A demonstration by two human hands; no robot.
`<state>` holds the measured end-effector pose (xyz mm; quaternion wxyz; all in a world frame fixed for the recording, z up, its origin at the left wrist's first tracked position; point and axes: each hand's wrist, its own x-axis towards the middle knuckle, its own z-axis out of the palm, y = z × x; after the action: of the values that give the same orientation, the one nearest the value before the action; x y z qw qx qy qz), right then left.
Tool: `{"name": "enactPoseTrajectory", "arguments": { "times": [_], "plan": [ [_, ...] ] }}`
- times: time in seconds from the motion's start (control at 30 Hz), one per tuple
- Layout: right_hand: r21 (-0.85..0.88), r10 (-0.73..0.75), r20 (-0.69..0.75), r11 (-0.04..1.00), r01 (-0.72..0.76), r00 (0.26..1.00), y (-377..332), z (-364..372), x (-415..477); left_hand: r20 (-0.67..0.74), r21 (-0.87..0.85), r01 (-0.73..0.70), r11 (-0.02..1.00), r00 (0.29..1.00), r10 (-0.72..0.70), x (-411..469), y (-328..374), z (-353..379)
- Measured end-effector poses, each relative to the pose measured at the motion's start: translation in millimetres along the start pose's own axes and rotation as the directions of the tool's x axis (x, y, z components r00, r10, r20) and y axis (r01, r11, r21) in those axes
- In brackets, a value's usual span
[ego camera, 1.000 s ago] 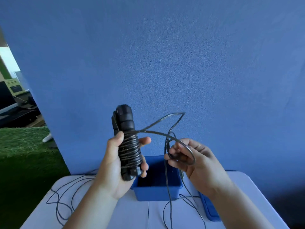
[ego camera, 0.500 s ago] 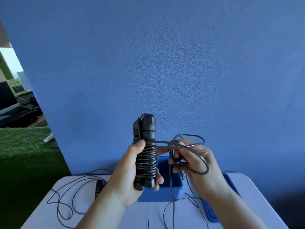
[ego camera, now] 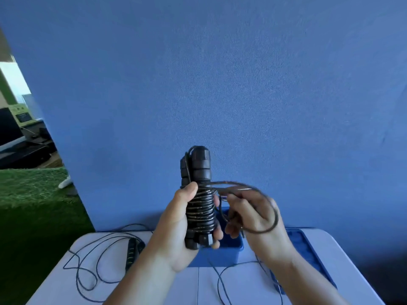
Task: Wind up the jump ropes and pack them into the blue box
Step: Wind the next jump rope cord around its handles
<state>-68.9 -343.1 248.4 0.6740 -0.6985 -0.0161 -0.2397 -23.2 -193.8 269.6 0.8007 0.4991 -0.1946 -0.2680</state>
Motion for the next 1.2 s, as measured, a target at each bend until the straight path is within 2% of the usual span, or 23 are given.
{"name": "enactPoseTrajectory", "arguments": {
  "times": [0.03,0.07,0.13,0.17,0.23,0.33,0.5,0.6,0.7,0.77,0.83,1.0,1.07,1.2],
  "plan": [
    [0.103,0.048,0.083,0.993,-0.056,0.995,-1.0,-2.4,1.7,0.004,-0.014,0.002,1.000,1.000,-0.002,-0.4,1.6,0.7],
    [0.137,0.062,0.178,0.987,-0.087,0.982,-3.1,-5.4,3.2,0.007,-0.031,0.007,0.999,1.000,-0.007,-0.9,1.9,0.7],
    [0.012,0.056,0.290,0.998,-0.062,0.955,-6.4,-9.4,5.7,0.011,-0.062,0.006,0.998,1.000,-0.006,-2.2,3.8,1.5],
    [-0.081,0.055,0.294,0.996,-0.032,0.954,-6.9,-10.8,6.5,0.023,-0.078,0.001,0.997,1.000,0.001,-2.2,4.6,1.8],
    [-0.211,0.041,0.248,0.977,0.013,0.968,-7.5,-12.8,8.2,0.020,-0.106,-0.015,0.994,1.000,0.017,-2.0,6.4,0.9],
    [-0.255,0.014,0.158,0.967,0.027,0.987,-7.2,-21.7,10.1,-0.016,-0.159,-0.054,0.986,0.998,0.053,-0.3,9.0,-5.7],
    [-0.470,-0.061,0.024,0.880,0.065,0.998,-5.4,-45.2,11.9,-0.111,-0.184,-0.117,0.976,0.989,0.098,-0.7,24.8,-21.0],
    [-0.443,-0.015,-0.068,0.896,-0.017,0.998,1.5,-53.8,13.9,-0.161,-0.158,-0.115,0.981,0.983,0.089,-1.9,27.8,-26.9],
    [-0.243,0.094,-0.129,0.962,-0.123,0.987,3.2,-53.2,15.0,-0.168,-0.160,-0.104,0.982,0.983,0.076,-2.4,22.4,-25.7],
    [-0.046,0.185,-0.120,0.980,-0.191,0.976,0.5,-51.6,14.2,-0.170,-0.178,-0.111,0.978,0.982,0.080,-1.4,19.6,-24.6],
    [0.009,0.208,-0.069,0.978,-0.208,0.976,-2.2,-52.1,13.5,-0.165,-0.192,-0.120,0.974,0.982,0.088,-0.8,19.7,-24.3],
    [-0.088,0.179,0.085,0.981,-0.172,0.980,-5.5,-58.5,12.8,-0.153,-0.208,-0.140,0.968,0.982,0.109,0.5,21.3,-25.4],
    [-0.190,0.198,0.125,0.967,-0.172,0.972,-6.9,-60.1,12.5,-0.153,-0.218,-0.145,0.965,0.982,0.112,1.3,21.8,-27.0],
    [-0.326,0.160,0.080,0.937,-0.126,0.984,-2.5,-63.0,12.8,-0.130,-0.233,-0.163,0.959,0.982,0.136,3.0,23.2,-32.1]
  ]
}}
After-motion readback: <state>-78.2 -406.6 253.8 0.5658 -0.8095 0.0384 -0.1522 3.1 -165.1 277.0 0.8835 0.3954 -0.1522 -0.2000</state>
